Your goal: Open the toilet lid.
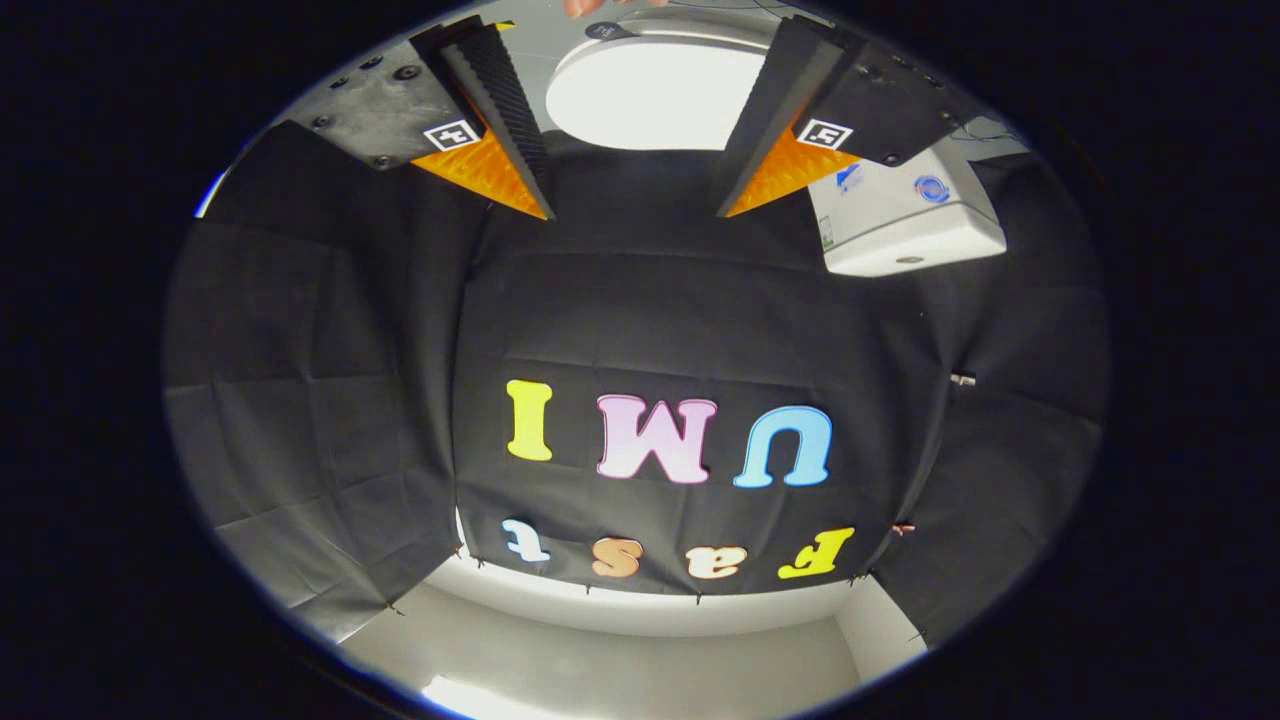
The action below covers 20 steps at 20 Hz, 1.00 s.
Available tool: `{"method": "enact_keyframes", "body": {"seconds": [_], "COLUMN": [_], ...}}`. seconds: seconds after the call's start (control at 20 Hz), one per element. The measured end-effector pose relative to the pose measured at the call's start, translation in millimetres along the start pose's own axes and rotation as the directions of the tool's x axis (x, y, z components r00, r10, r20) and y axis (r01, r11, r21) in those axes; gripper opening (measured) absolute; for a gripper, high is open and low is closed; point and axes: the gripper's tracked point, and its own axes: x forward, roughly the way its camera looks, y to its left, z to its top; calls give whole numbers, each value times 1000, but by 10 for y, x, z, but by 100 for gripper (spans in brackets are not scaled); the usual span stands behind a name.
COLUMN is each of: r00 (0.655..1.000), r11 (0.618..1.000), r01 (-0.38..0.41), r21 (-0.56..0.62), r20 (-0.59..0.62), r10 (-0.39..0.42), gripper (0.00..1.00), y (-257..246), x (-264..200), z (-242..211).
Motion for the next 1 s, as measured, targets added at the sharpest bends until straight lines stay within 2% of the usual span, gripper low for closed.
{"method": "enact_keyframes", "body": {"seconds": [0.25,0.45,0.7,1.0], "r00": [997,977,914,825], "r11": [999,999,974,896], "r01": [-5,7,35,130], "r21": [-38,39,223,425], "r20": [-73,-215,-402,-548], "r10": [2,2,59,140], "gripper": [99,99,99,99], "y": [-45,-106,-201,-394], "x": [-11,-27,-79,-132], "z": [-690,-1254,-1917,-2530]}}
